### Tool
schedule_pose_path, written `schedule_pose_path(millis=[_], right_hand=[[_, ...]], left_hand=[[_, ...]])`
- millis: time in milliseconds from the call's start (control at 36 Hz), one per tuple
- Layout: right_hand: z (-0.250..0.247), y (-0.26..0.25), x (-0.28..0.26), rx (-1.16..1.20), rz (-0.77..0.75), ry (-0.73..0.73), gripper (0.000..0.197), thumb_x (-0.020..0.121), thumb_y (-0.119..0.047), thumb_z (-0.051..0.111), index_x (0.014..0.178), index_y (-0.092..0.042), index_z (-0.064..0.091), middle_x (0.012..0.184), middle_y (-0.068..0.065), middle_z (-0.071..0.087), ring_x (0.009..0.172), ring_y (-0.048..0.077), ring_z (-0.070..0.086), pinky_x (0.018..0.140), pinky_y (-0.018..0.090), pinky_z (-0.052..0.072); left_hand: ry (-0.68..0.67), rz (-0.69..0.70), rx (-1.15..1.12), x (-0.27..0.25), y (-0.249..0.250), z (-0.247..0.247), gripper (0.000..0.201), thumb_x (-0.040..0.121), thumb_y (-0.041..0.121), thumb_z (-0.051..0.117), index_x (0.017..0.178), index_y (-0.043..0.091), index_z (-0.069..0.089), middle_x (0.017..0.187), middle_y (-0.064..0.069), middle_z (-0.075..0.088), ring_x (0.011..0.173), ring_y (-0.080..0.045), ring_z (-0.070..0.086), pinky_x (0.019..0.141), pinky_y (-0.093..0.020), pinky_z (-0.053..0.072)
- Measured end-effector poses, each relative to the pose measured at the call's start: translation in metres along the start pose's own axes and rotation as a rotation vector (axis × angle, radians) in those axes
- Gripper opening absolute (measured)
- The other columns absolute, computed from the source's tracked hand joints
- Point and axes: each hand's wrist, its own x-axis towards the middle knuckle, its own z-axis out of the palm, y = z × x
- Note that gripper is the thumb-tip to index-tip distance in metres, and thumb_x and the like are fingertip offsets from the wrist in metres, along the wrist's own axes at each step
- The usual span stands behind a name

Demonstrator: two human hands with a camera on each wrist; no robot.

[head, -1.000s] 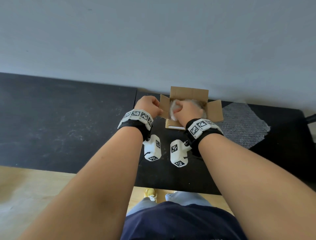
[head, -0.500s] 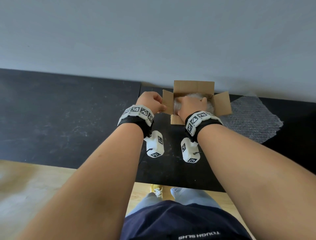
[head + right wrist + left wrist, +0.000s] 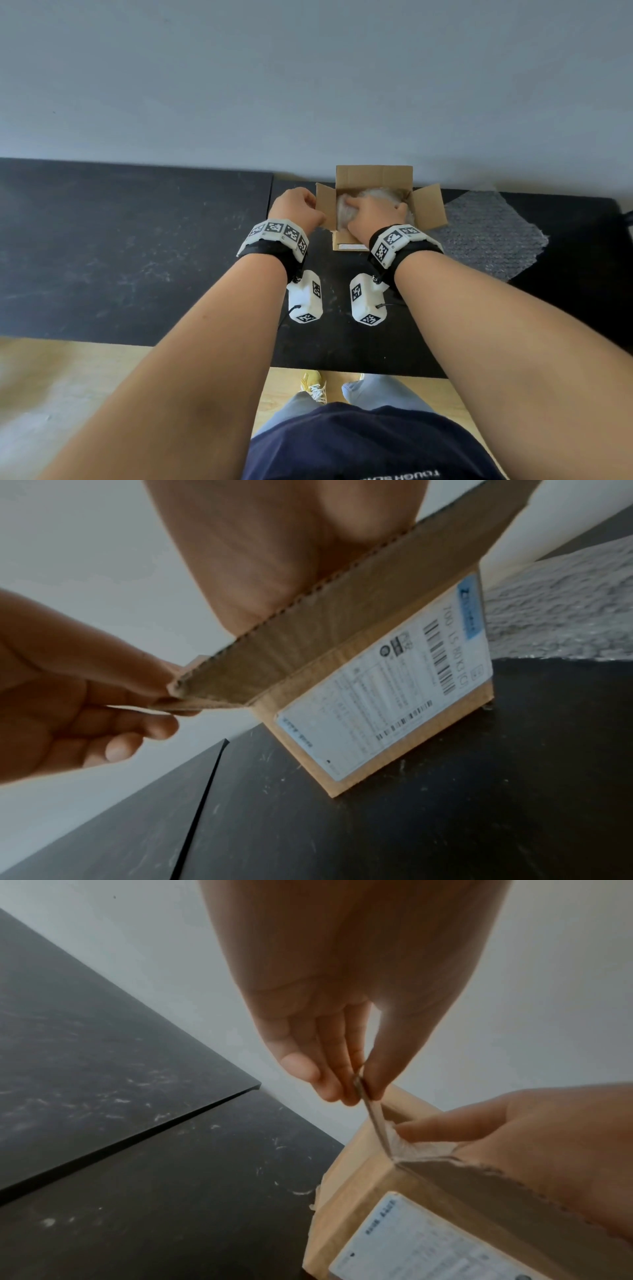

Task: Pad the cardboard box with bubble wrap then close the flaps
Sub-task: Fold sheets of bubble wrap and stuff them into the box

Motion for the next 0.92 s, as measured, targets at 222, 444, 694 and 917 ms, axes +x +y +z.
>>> schedule_pose_path(millis=[222,444,694,917], right_hand=[[-0.011,0.01,-0.021,0.067,-0.005,0.191,0.039,0.094,-0.019,0.041,0.124,-0.033,0.061,0.122,0.002,0.064,0.118,0.025,0.054,0.101,0.041,0.029],[-0.03,0.047,-0.034,0.16,0.103,0.419,0.038,0.088,-0.008,0.047,0.113,-0.025,0.071,0.113,0.009,0.066,0.107,0.029,0.06,0.092,0.038,0.049],[-0.046,0.115,-0.042,0.174,0.153,0.47,0.038,0.088,-0.004,0.048,0.116,-0.017,0.069,0.116,0.013,0.065,0.111,0.032,0.056,0.089,0.038,0.047],[-0.056,0.212,-0.051,0.177,0.227,0.322,0.04,0.089,-0.006,0.046,0.122,-0.021,0.065,0.125,0.011,0.056,0.114,0.031,0.054,0.097,0.043,0.046]], left_hand=[[0.105,0.11,0.103,-0.007,0.027,0.001,0.045,0.084,0.01,0.049,0.129,0.013,0.052,0.127,-0.01,0.052,0.117,-0.028,0.049,0.093,-0.035,0.046],[0.133,0.269,0.287,-0.017,0.057,0.011,0.055,0.08,0.008,0.051,0.134,0.016,0.049,0.135,-0.007,0.047,0.126,-0.026,0.039,0.102,-0.037,0.039],[0.138,0.432,0.396,-0.026,0.109,0.058,0.053,0.08,0.002,0.047,0.132,0.016,0.051,0.134,-0.005,0.05,0.125,-0.025,0.041,0.103,-0.036,0.033],[0.044,0.466,0.436,-0.038,0.169,0.134,0.05,0.083,0.003,0.047,0.131,0.015,0.052,0.134,-0.006,0.05,0.126,-0.027,0.041,0.105,-0.038,0.034]])
